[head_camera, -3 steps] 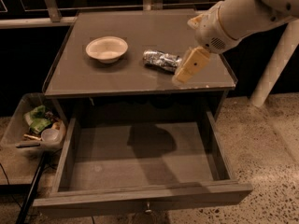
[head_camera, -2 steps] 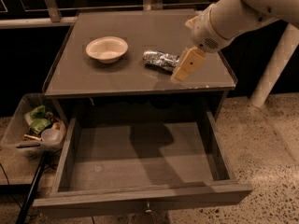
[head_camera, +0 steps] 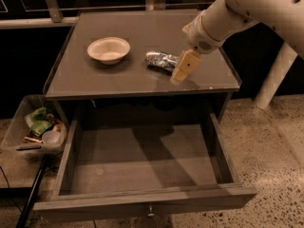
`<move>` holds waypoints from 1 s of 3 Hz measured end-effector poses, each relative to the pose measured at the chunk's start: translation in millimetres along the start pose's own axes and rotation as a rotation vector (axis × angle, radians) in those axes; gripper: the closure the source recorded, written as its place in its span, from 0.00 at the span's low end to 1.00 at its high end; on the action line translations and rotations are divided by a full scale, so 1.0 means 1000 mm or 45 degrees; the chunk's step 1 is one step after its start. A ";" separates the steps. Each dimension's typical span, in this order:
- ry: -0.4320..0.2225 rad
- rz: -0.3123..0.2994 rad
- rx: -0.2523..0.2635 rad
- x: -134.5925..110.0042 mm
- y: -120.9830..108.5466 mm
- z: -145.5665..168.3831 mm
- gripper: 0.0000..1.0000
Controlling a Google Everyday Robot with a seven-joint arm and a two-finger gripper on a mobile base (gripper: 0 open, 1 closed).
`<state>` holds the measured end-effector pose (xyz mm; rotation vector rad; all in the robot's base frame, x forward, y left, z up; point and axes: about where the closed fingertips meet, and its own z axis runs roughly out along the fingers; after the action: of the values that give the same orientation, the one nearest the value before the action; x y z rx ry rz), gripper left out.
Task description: Place redbull can into top drawer
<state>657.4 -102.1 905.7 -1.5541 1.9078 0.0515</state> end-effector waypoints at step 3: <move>-0.145 0.091 -0.115 -0.022 -0.025 0.054 0.00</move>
Offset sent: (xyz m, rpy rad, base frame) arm 0.0560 0.0372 -0.0212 0.1587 0.0740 0.0446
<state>706.5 -67.3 884.0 -1.5076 1.8931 0.2555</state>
